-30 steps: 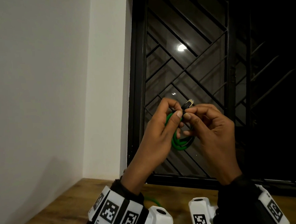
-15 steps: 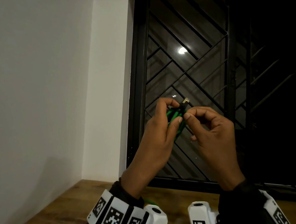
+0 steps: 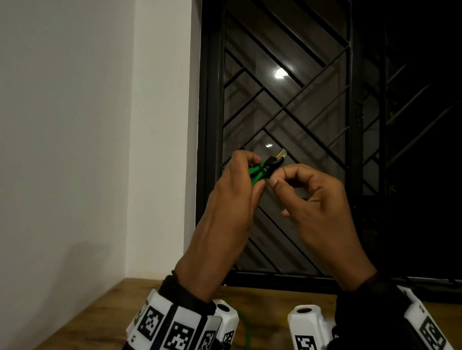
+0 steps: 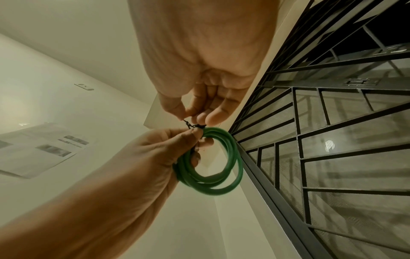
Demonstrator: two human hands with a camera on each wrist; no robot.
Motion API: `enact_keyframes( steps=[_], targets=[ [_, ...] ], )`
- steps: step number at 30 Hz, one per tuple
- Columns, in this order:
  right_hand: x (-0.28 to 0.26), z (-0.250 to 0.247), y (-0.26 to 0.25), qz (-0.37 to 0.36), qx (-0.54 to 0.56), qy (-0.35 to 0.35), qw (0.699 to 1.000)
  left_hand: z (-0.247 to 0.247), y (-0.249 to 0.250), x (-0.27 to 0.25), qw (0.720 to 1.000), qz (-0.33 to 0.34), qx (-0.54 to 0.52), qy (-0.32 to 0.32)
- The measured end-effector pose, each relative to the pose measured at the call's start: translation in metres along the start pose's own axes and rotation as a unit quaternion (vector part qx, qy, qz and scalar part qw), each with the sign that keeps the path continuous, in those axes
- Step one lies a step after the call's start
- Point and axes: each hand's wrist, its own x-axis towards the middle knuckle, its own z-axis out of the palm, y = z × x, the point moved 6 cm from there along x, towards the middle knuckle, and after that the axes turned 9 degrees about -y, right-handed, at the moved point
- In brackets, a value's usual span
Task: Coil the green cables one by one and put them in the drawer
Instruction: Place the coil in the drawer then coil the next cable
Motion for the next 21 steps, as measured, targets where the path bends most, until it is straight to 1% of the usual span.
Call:
enact_keyframes(
  steps=[3, 5, 8, 10, 12, 16, 19, 21],
  targets=[
    [-0.001, -0.004, 0.0, -0.017, -0.012, 0.019, 1.0, 0.003, 0.003, -0.001, 0.998, 0.024, 0.05, -0.013],
    [-0.001, -0.008, -0.002, -0.038, -0.039, 0.034, 0.998, 0.004, 0.004, -0.001, 0.998, 0.036, 0.054, -0.017],
    [0.0, -0.015, -0.005, -0.07, -0.087, 0.062, 0.992, 0.002, 0.005, 0.0, 0.999, 0.046, 0.018, -0.021],
    [0.001, -0.02, -0.003, -0.069, -0.086, 0.072, 0.991, 0.004, 0.003, 0.0, 0.998, 0.046, -0.015, -0.04],
    [0.002, -0.023, 0.001, -0.052, -0.068, 0.069, 0.994, 0.008, 0.001, -0.001, 0.997, 0.041, -0.036, -0.06],
    [0.002, -0.022, 0.001, -0.031, -0.06, 0.041, 0.997, 0.012, -0.004, -0.002, 0.996, 0.025, -0.051, -0.062],
    [0.003, -0.021, -0.001, -0.039, -0.085, 0.027, 0.995, 0.012, -0.006, -0.002, 0.997, 0.009, -0.044, -0.063],
    [0.004, -0.018, -0.003, -0.051, -0.126, 0.009, 0.991, 0.012, -0.008, -0.003, 0.997, -0.002, -0.029, -0.065]
  ],
)
